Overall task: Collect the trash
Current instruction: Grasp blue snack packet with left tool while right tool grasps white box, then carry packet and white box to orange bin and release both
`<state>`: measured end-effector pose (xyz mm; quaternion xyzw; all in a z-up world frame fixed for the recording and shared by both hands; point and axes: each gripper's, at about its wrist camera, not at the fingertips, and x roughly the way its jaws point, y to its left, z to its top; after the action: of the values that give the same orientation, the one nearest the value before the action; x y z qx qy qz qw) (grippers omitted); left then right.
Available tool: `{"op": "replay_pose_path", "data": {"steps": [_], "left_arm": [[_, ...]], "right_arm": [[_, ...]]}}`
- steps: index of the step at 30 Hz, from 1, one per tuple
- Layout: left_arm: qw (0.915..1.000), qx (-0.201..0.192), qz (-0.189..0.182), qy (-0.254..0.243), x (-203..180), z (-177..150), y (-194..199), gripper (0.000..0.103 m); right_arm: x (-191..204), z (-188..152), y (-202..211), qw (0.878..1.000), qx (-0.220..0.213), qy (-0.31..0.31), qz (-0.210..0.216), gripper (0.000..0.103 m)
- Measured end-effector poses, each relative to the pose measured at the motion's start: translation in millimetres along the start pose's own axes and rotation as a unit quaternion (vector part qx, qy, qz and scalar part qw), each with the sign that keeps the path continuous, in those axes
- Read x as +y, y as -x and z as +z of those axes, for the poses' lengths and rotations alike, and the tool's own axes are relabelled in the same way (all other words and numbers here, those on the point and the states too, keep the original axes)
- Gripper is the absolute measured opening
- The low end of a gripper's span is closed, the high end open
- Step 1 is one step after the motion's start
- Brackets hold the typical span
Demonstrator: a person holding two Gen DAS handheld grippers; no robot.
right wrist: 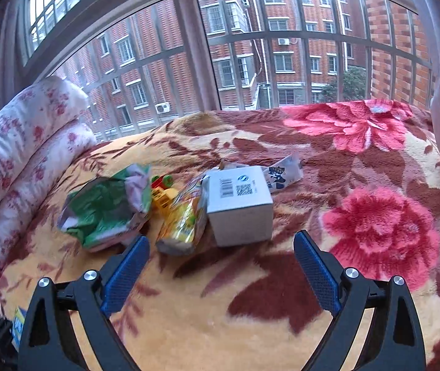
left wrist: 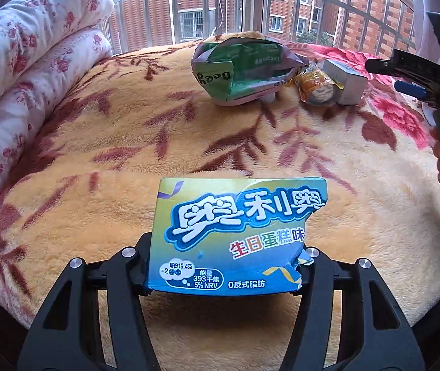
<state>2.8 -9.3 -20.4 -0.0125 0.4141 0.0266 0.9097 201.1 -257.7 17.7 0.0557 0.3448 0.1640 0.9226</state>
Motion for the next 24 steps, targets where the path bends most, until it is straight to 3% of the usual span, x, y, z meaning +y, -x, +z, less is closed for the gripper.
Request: {"op": "replay_pose_path", "data": {"steps": [6,13,14,16,17,24], "left_arm": [[0.9999,-0.009,0.000,-0.007,-1,0,-6,0.057],[0.9999,-0.012,-0.003,-0.009,-1,-2,-8,0.057],[0.9999,-0.012,-0.004,-0.008,-1,-2,-8,0.057],[0.9999,-0.011,-0.006,-0.007,0,-2,-9,0.057],[0.9999,-0.011,-0.006,-0.006,0,-2,-9,0.057],[0.9999,-0.013,-0.006,-0.001,0,-1,-10,0.057]], "right_arm": [[-11,23,-49,0.999,0.015,-0.020,-0.026,0.093],[-11,26,-90,0.998,0.037,-0.015,-0.046,0.092],[-11,26,-93,0.998,0.037,-0.014,-0.051,0.090],[-11,24,-98,0.997,0.039,-0.010,-0.061,0.066],[-12,23,-100,0.997,0.042,-0.011,-0.061,0.062],[-11,15,-58,0.999,0.017,-0.005,-0.052,0.061]]}}
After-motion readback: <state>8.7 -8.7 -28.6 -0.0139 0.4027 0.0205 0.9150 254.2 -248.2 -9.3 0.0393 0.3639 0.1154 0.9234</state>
